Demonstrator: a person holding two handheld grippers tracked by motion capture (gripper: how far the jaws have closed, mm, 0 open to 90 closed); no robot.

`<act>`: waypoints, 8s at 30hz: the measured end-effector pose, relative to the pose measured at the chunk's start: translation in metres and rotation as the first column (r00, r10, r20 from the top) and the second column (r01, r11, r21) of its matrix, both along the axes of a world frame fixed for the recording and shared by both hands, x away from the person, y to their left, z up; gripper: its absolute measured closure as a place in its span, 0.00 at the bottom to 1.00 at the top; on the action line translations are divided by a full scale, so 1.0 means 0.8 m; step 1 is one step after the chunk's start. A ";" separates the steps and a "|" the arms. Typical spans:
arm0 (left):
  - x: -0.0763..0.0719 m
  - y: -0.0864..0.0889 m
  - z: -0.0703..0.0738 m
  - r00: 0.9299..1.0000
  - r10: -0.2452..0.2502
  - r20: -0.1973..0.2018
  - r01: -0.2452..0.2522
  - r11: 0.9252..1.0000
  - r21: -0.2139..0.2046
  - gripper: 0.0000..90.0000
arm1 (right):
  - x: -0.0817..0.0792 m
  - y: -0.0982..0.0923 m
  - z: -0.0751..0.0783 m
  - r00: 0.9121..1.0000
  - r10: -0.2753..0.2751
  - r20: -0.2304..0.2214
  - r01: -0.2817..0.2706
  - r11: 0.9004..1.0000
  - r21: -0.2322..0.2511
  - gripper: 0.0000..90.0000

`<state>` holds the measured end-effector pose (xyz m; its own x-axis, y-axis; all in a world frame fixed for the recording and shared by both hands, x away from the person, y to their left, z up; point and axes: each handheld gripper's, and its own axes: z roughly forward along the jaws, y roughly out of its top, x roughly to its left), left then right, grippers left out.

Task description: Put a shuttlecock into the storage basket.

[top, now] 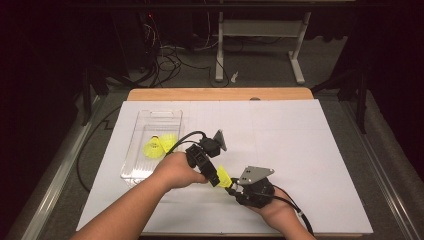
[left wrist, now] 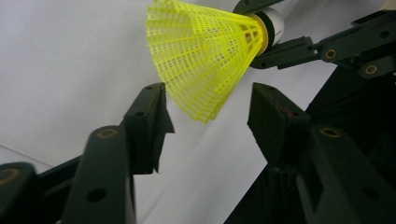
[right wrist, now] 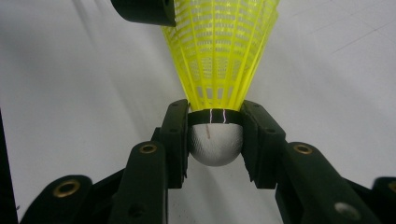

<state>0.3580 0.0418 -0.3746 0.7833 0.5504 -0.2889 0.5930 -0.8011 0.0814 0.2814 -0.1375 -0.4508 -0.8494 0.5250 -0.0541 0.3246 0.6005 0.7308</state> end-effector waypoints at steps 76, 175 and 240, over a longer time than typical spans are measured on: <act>-0.010 0.001 -0.007 0.994 -0.102 0.038 0.102 0.995 -0.008 1.00 | 0.000 0.008 -0.013 0.999 -0.027 0.026 0.027 0.999 -0.018 0.21; 0.000 0.078 0.064 0.994 -0.020 0.107 0.025 0.999 -0.040 1.00 | -0.014 -0.150 -0.017 0.943 -0.330 0.052 0.316 0.933 0.174 0.00; -0.006 0.231 0.051 0.984 0.126 0.127 -0.123 0.992 -0.031 1.00 | -0.012 -0.150 -0.021 0.945 -0.323 0.048 0.314 0.939 0.142 0.00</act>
